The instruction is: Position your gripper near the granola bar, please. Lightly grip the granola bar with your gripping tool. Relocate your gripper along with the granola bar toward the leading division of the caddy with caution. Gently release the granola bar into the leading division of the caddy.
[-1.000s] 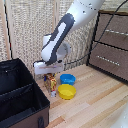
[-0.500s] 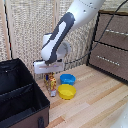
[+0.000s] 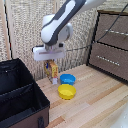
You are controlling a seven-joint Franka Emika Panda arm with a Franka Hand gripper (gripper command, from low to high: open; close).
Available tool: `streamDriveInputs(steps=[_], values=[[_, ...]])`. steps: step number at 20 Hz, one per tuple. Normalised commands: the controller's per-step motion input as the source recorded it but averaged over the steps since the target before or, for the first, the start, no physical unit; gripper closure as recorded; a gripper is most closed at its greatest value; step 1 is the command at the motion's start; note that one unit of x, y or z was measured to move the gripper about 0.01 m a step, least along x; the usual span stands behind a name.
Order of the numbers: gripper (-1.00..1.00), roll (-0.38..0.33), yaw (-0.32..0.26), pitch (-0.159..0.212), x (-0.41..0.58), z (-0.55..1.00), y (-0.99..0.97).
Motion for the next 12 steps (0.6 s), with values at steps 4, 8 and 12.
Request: streamDriveInputs(steps=[4, 8, 12], values=[[1.00, 0.036, -0.014, 0.053, 0.000, 1.00, 0.07], [1.00, 0.022, -0.126, 0.008, -0.023, 0.95, 0.23], [1.00, 0.088, -0.123, 0.001, -0.122, 0.74, 0.31]])
